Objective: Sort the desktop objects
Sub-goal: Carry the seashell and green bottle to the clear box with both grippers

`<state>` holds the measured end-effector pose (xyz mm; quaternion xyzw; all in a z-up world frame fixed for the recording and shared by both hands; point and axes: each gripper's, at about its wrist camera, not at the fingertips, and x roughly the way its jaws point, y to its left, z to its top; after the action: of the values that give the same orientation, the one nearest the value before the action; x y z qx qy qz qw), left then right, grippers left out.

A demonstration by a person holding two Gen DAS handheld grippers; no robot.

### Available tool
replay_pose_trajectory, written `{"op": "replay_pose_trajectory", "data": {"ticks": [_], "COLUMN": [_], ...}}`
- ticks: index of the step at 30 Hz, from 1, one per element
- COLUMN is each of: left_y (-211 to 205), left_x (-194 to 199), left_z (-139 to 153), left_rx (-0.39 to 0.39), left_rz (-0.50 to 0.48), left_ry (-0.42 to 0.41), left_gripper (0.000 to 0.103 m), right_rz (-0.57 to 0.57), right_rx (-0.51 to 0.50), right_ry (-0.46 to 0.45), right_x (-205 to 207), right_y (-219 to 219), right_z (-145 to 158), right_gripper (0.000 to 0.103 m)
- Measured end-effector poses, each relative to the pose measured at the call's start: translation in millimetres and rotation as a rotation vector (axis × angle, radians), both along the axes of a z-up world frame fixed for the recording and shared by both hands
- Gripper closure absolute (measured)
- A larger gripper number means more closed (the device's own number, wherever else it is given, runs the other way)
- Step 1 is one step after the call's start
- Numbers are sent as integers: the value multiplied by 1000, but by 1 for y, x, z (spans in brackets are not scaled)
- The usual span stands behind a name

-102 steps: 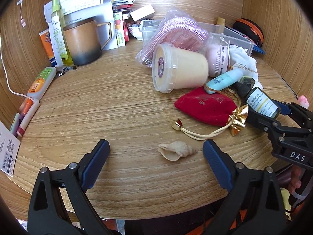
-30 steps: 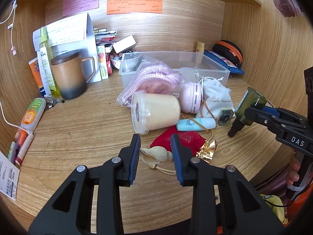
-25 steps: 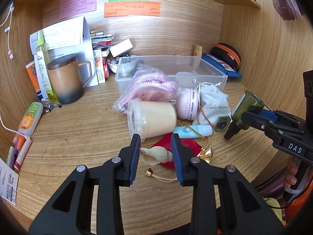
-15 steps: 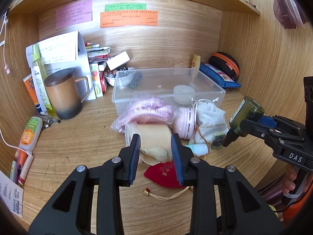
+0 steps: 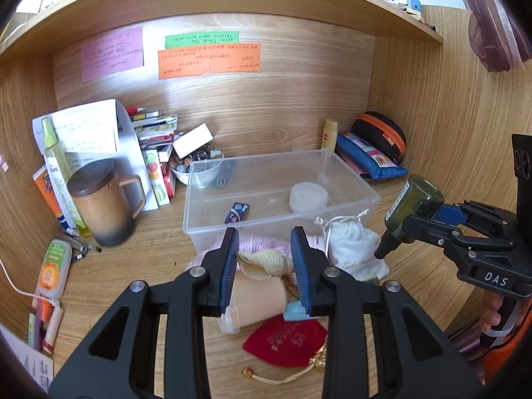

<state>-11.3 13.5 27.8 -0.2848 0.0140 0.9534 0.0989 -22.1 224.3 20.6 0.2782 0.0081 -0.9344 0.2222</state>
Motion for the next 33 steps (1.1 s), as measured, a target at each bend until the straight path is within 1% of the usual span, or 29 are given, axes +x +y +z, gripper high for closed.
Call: {"op": "replay_pose_trajectory", "data": {"ticks": [4,10,15,22,33], "left_y": [4,11,14,11,-6], "left_x": [-9,-26,-43,-66,-106], "left_z": [8,23,30,31,20], "left_rx": [-9,-1,0,3,9], "left_rz": [-9,-29,-44,-47,-21], "left_ry": [11,29,39,30,-25], "left_gripper": [72,71,72,71,71], "right_rz": [-5,-5,-2,0,11], "right_rx": [3,17,18,35,52], "right_ry": [15,48,50,57,31], "right_x": [-7,-21,-35,-53,-90], "right_y": [1,0,-4,-10,-22], "right_z": [8,22,28,31,28], "right_gripper": [65,65,65,65,65]}}
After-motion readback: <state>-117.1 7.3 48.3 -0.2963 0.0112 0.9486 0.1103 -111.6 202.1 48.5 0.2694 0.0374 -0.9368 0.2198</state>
